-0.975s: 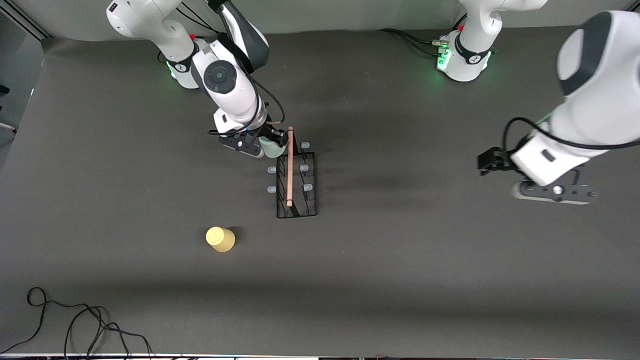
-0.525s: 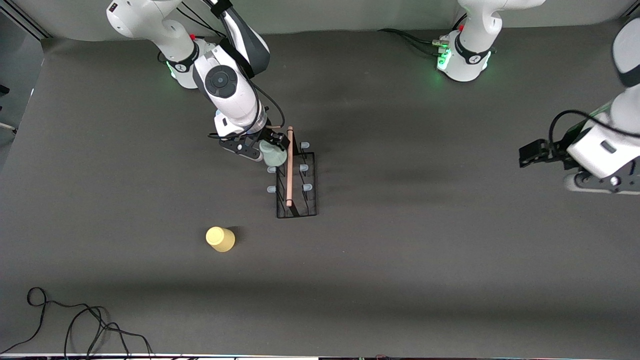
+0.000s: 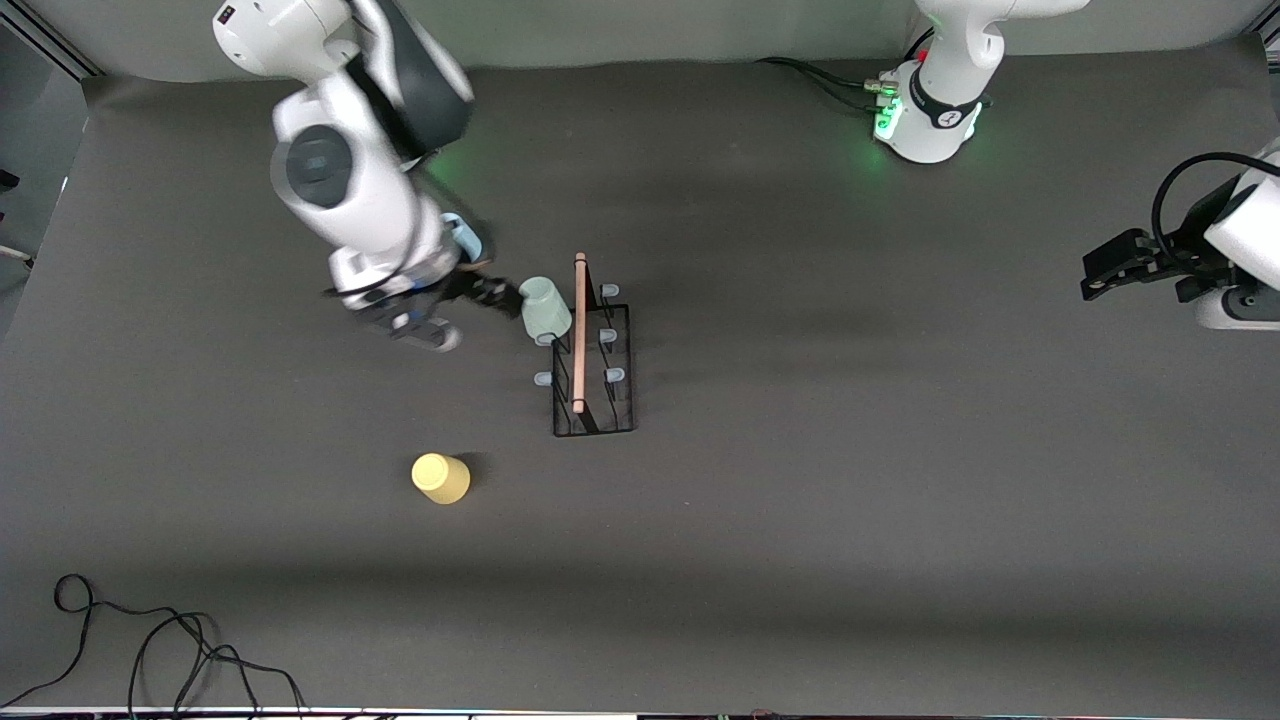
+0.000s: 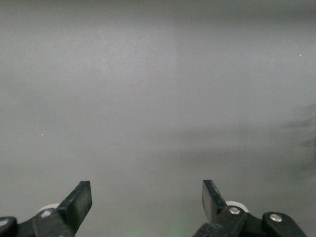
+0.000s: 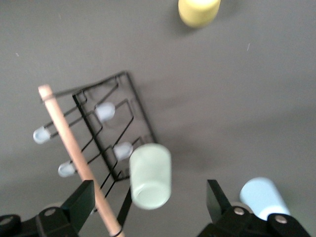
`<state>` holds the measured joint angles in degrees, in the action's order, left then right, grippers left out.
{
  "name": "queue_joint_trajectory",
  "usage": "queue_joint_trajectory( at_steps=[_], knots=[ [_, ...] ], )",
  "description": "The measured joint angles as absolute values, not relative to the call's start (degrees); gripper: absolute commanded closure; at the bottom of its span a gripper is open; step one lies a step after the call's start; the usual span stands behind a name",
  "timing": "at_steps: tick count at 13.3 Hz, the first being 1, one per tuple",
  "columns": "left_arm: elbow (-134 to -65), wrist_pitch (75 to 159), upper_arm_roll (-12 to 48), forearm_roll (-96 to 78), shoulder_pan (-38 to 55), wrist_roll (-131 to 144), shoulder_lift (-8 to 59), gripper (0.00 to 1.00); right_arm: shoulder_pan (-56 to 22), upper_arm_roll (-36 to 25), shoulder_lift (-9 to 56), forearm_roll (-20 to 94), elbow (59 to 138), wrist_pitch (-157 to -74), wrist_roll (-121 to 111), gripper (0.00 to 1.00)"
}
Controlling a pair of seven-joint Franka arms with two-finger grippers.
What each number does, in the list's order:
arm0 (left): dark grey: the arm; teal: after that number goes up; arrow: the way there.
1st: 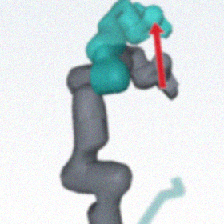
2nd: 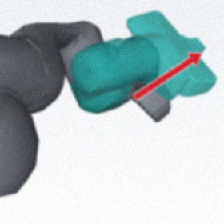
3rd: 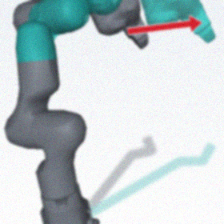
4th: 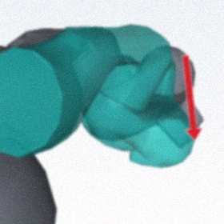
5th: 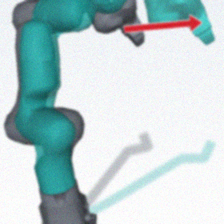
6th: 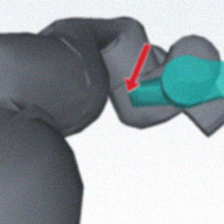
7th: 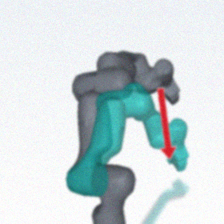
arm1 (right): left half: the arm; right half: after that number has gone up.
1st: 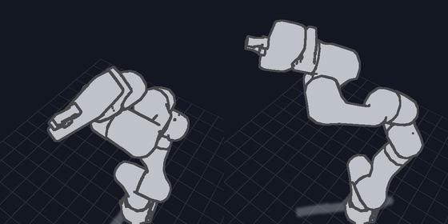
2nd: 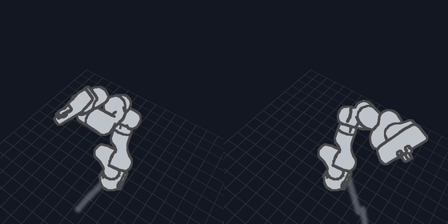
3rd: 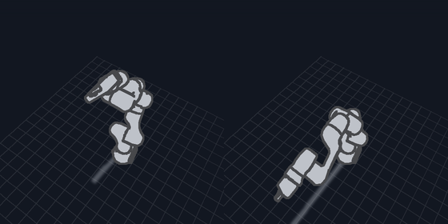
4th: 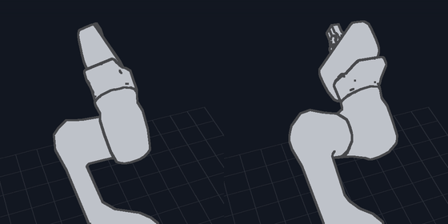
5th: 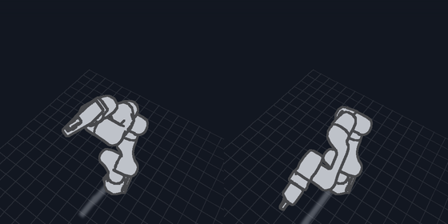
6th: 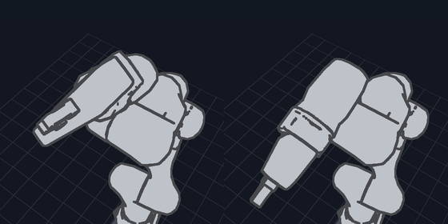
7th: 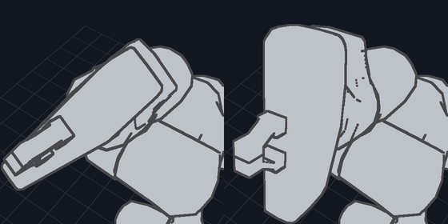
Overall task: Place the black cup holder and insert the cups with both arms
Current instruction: 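Place the green cup beside the rack with the right gripper, then move the right gripper to the yellow cup and grasp it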
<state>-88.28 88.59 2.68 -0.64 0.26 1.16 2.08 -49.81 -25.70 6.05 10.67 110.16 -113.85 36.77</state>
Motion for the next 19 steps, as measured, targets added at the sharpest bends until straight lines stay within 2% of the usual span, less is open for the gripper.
queue_joint_trajectory(
  at_steps=[2,4,7,11,14,17,18,19],
  knots=[
    [-88.56,88.59,2.71,-0.64,0.27,1.26,2.09,0.0,-49.12,-30.96,8.7,10.8,108.95,-114.75,26.83,0.0],
    [-88.69,88.22,2.75,-0.64,0.27,2.3,2.08,0.0,-45.9,-32.77,13.99,13.29,107.06,-117.82,20.08,0.0],
    [-88.7,87.91,2.85,-0.64,0.29,2.92,2.02,0.0,-41.82,-32.76,24.22,21.18,102.76,-121.98,12.25,0.0],
    [-88.7,87.71,2.83,-0.41,0.29,3.0,1.78,0.0,-40.8,-32.61,35.6,26.33,97.61,-128.67,10.86,0.0],
    [-88.7,87.62,2.83,-0.22,0.29,3.01,1.61,0.0,-40.8,-32.25,40.25,27.18,96.74,-132.49,10.81,0.0],
    [-88.7,87.6,2.89,-0.17,0.29,3.01,1.6,0.0,-40.81,-31.67,42.47,30.36,96.45,-133.0,10.64,0.0],
    [-88.7,87.6,2.92,-0.14,0.29,3.01,1.59,0.0,-40.81,-31.57,43.05,30.81,96.44,-133.1,10.59,0.29],
    [-88.7,87.6,2.93,-0.13,0.29,3.01,1.59,0.0,-40.81,-31.5,43.5,30.95,96.42,-133.26,10.5,0.99]
  ],
)
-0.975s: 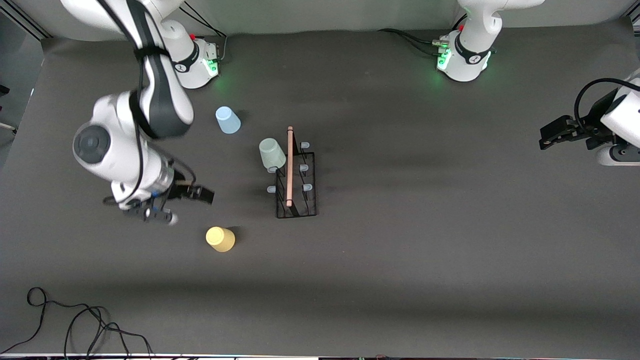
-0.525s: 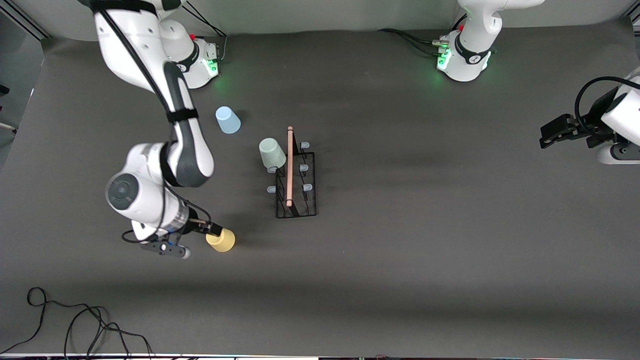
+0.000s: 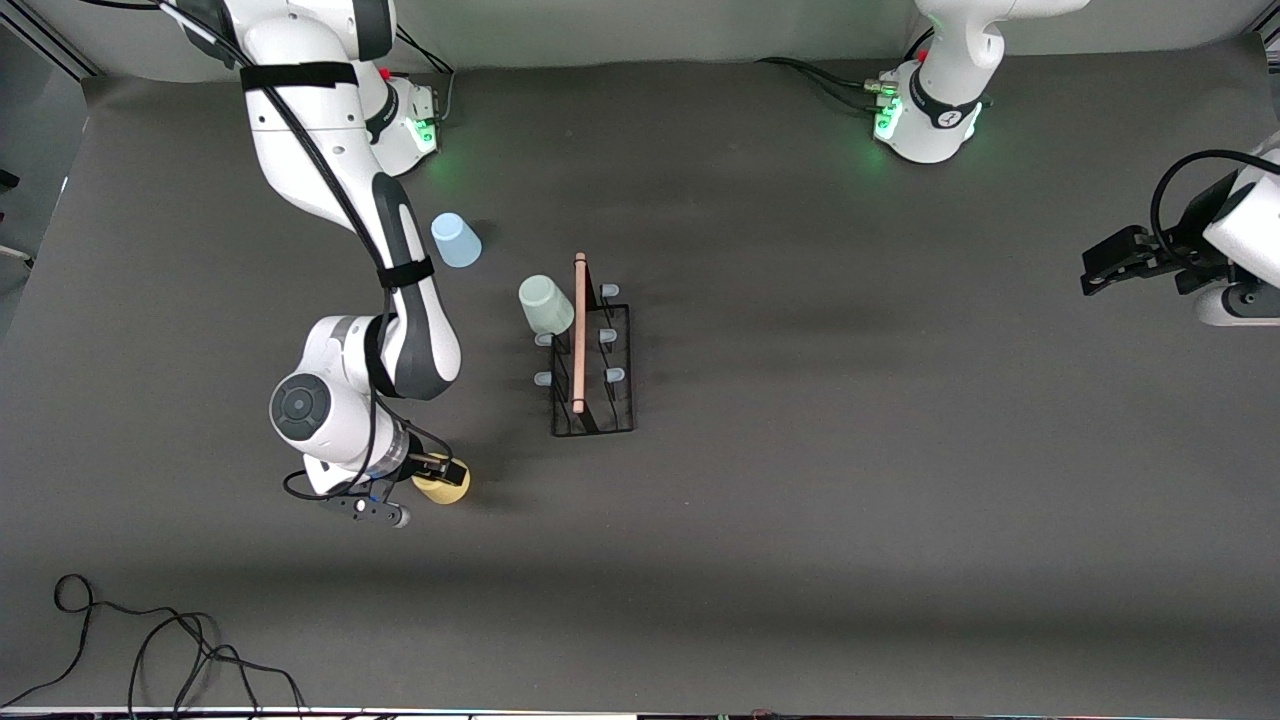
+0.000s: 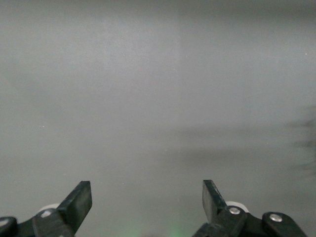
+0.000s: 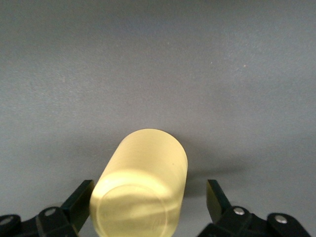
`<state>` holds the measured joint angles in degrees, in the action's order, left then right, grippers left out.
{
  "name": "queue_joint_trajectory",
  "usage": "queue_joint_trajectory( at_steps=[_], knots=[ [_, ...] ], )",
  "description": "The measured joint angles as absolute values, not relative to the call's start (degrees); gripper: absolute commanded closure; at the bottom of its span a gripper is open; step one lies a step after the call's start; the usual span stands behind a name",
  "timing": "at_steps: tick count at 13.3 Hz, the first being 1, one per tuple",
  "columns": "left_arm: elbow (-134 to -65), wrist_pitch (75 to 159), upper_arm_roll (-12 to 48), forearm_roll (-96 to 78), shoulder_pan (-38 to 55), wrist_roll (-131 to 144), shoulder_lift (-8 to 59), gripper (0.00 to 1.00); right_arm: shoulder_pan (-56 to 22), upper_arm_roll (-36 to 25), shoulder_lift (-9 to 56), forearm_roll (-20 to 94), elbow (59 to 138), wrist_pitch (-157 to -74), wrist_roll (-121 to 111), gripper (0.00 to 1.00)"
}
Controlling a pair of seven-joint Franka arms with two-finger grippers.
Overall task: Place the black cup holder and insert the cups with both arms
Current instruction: 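Move the right gripper to the yellow cup and grasp it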
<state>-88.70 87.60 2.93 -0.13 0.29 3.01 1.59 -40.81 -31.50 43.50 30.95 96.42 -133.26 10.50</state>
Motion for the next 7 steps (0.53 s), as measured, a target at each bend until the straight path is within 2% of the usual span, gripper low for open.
queue_joint_trajectory(
  at_steps=[4,7],
  knots=[
    [-88.7,87.6,3.01,-0.09,0.29,3.01,1.59,0.0,-40.8,-31.6,43.52,31.37,95.55,-132.97,9.25,1.0],
    [-88.7,87.6,3.02,-0.07,0.29,3.01,1.59,0.0,-40.79,-32.98,40.09,31.37,93.88,-126.14,9.23,1.0]
  ],
)
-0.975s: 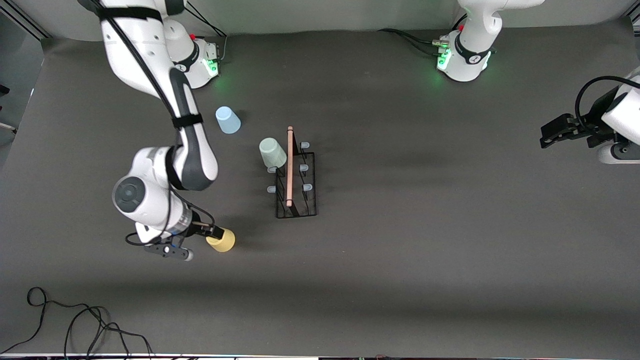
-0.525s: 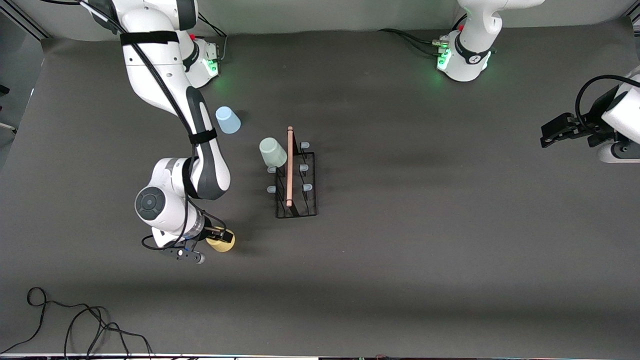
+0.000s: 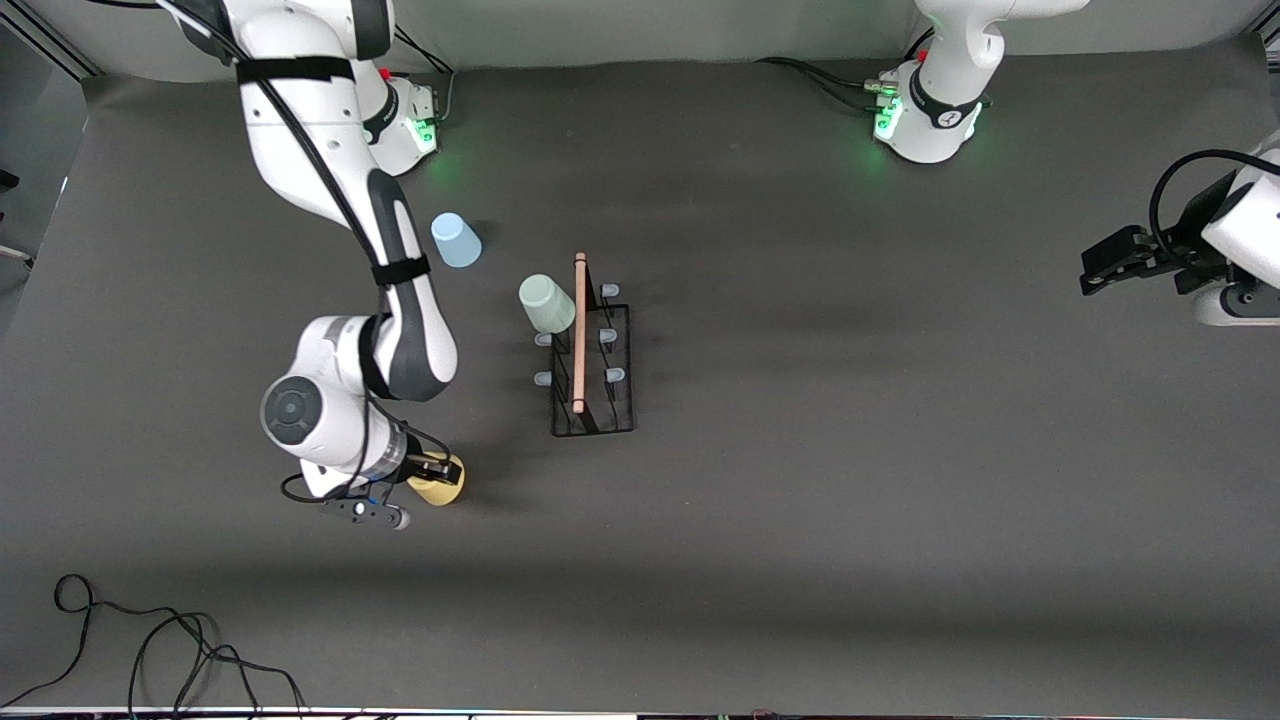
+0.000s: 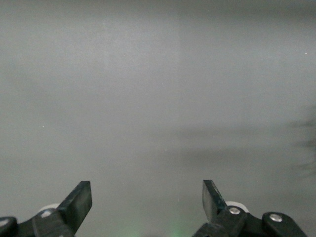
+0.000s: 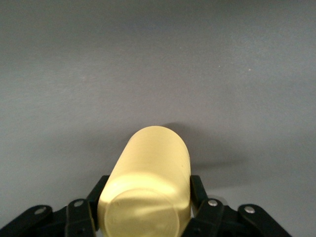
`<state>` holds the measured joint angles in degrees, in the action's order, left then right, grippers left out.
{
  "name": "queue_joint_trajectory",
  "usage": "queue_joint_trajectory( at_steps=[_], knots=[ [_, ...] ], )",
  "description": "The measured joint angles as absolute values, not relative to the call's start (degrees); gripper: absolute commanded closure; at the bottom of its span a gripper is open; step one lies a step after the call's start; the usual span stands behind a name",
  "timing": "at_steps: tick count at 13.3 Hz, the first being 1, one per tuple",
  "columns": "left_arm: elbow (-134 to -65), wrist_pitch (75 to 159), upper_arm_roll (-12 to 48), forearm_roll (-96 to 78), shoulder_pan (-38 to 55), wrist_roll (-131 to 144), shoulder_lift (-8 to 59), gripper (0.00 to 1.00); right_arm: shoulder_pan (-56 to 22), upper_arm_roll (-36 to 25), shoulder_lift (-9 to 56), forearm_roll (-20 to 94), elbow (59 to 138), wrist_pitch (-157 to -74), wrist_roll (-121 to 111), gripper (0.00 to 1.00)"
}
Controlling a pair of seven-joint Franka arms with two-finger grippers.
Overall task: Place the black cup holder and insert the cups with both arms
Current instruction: 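Move the right gripper to the yellow cup and grasp it, then carry the yellow cup to the rack and set it down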
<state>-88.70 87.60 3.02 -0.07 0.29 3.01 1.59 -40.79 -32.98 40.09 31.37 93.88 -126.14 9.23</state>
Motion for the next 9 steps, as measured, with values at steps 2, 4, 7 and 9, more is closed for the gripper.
queue_joint_trajectory(
  at_steps=[2,4,7,9],
  knots=[
    [-88.7,87.6,3.04,-0.07,0.29,3.01,1.59,0.0,-40.82,-34.05,35.2,31.37,93.3,-120.17,10.02,1.0],
    [-88.7,87.6,3.06,-0.06,0.29,3.01,1.59,0.0,-41.41,-34.24,30.15,31.36,93.28,-115.21,13.84,1.0],
    [-88.7,87.6,3.07,-0.05,0.3,3.01,1.59,0.0,-47.27,-34.11,25.77,30.61,93.61,-112.32,26.56,1.0],
    [-88.7,87.6,3.08,-0.05,0.3,3.01,1.58,0.0,-53.0,-34.05,25.65,30.22,93.88,-112.39,34.92,1.0]
  ],
)
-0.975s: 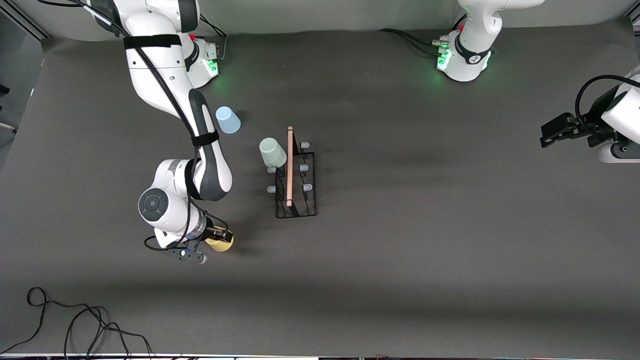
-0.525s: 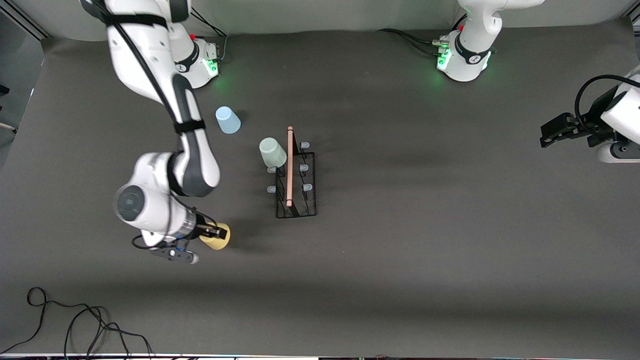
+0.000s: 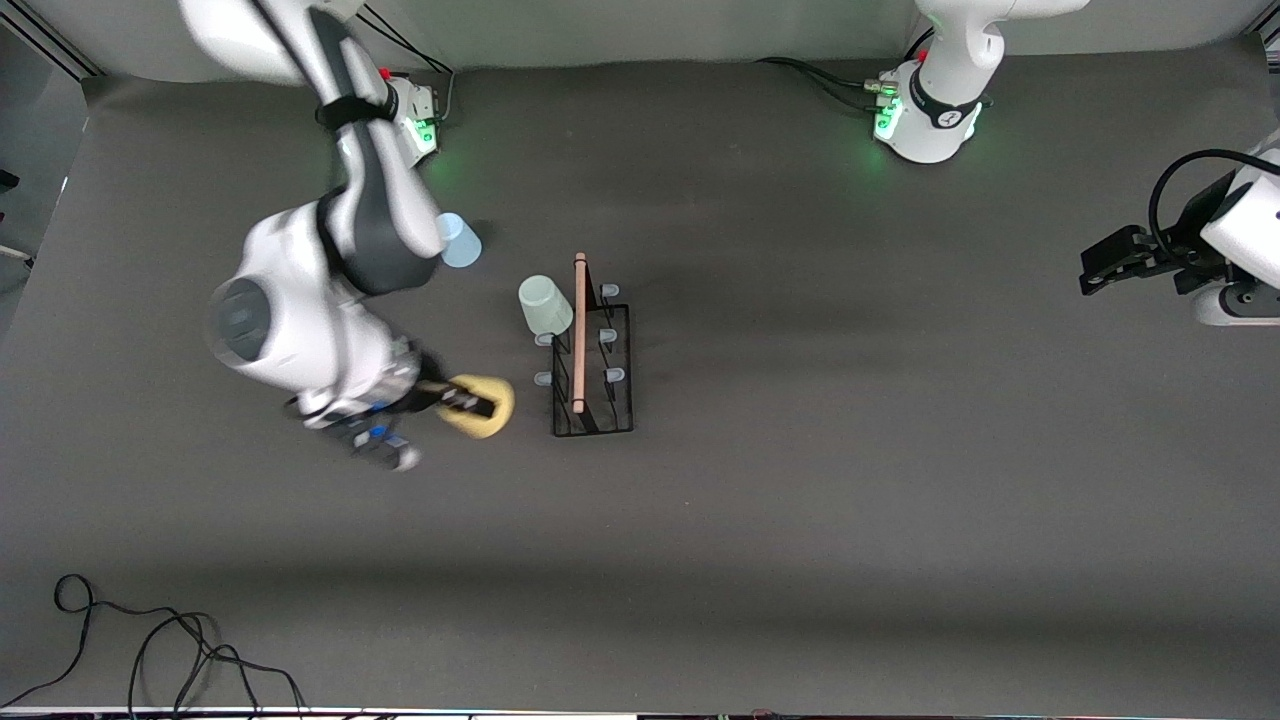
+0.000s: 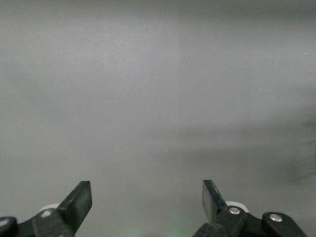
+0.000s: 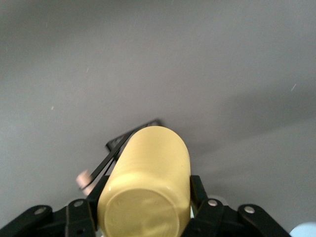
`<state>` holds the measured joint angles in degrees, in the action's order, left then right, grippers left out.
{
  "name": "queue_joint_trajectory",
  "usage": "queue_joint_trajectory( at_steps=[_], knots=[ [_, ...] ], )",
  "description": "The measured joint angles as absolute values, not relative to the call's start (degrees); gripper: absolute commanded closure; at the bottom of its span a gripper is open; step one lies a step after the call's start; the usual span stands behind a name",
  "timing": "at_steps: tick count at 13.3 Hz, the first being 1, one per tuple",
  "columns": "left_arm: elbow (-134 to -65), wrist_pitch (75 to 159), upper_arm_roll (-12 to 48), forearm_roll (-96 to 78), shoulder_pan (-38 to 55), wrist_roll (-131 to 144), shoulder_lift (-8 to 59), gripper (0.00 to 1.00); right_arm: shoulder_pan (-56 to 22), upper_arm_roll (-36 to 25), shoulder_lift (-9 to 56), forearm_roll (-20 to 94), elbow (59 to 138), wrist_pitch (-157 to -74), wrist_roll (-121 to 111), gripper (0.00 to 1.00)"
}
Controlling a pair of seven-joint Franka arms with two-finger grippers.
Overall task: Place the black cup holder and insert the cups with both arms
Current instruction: 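Carry the yellow cup to the rack and set it down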
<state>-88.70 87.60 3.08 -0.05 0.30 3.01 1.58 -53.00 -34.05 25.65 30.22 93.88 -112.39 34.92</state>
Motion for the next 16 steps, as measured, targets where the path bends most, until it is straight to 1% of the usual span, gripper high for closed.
queue_joint_trajectory(
  at_steps=[3,7,8,9,10,13,14,15,16],
  knots=[
    [-88.7,87.6,3.08,-0.05,0.3,3.01,1.58,0.0,-57.44,-34.05,26.1,29.32,95.51,-113.03,39.29,1.0],
    [-88.7,87.6,3.08,-0.04,0.3,3.01,1.58,0.0,-58.91,-34.05,26.47,28.86,101.03,-119.47,39.3,1.0],
    [-88.7,87.6,3.08,-0.04,0.3,3.01,1.58,0.0,-59.32,-34.04,26.66,28.86,102.1,-120.76,39.3,0.53],
    [-88.7,87.6,3.07,-0.03,0.3,3.01,1.58,0.0,-59.6,-34.04,26.89,28.85,102.72,-121.6,39.3,0.03],
    [-88.7,87.6,3.07,-0.03,0.3,3.01,1.59,0.0,-59.68,-34.04,27.14,28.85,102.8,-121.83,39.36,0.0],
    [-88.71,87.6,3.07,-0.03,0.3,3.01,1.59,0.0,-59.65,-34.56,27.01,28.79,102.48,-121.87,39.5,0.0],
    [-88.71,87.6,3.07,-0.03,0.3,3.01,1.59,0.0,-59.67,-35.49,26.6,27.89,101.95,-120.55,39.5,0.0],
    [-88.72,87.6,3.07,-0.03,0.3,3.01,1.58,0.0,-59.67,-37.11,25.77,25.41,100.62,-117.0,39.43,0.0],
    [-88.73,87.6,3.07,-0.03,0.3,3.01,1.59,0.0,-59.63,-39.12,24.63,22.21,98.34,-111.39,38.95,0.0]
  ],
)
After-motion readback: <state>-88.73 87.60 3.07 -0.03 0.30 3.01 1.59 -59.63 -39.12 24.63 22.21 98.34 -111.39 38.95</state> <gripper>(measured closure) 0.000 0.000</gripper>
